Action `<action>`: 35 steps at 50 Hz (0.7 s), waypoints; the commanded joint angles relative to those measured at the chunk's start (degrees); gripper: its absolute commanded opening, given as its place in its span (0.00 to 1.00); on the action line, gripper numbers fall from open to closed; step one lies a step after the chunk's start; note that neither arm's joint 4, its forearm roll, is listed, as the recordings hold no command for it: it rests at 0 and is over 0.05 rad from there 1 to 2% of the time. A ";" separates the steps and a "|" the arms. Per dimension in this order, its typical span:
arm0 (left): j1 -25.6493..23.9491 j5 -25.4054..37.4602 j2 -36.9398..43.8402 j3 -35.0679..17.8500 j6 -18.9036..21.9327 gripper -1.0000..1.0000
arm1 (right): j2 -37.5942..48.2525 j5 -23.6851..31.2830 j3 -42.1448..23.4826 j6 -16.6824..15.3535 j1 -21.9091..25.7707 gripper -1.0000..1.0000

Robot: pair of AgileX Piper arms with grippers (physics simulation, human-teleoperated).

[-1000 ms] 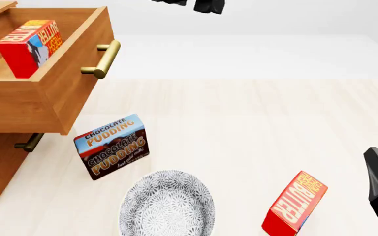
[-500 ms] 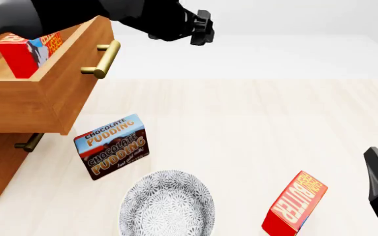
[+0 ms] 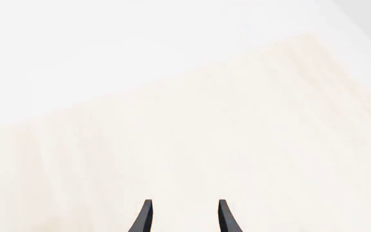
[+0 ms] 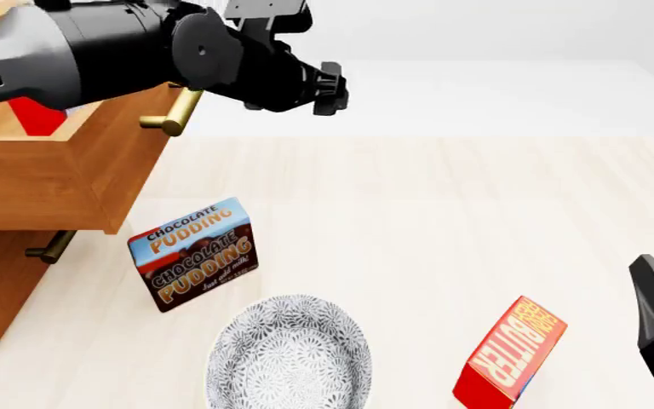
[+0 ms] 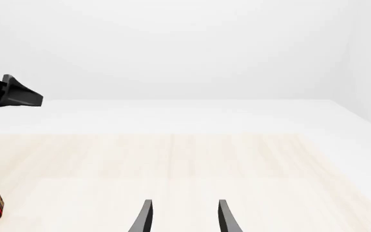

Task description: Put the butter at the front in the top drawer of the cabinet and close it.

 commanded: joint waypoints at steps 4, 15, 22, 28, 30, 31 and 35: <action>1.45 -2.70 -0.16 3.91 -1.57 1.00 | -0.07 0.01 0.05 -0.04 0.01 1.00; 3.39 -2.53 -0.62 5.04 -1.64 1.00 | -0.07 0.00 0.05 -0.05 0.01 1.00; 4.75 -3.30 -0.99 6.64 -1.57 1.00 | -0.07 0.00 0.05 -0.04 0.01 1.00; 5.76 -3.32 -1.40 7.13 -1.13 1.00 | -0.07 0.00 0.05 -0.05 0.00 1.00; 6.23 -3.26 -1.66 7.28 -0.96 1.00 | -0.07 0.00 0.05 -0.05 0.00 1.00; 6.27 -3.25 -1.68 7.31 -0.98 1.00 | -0.07 0.00 0.05 -0.04 0.00 1.00; 6.68 -3.42 -1.67 7.58 -0.93 1.00 | -0.07 0.00 0.05 -0.06 0.01 1.00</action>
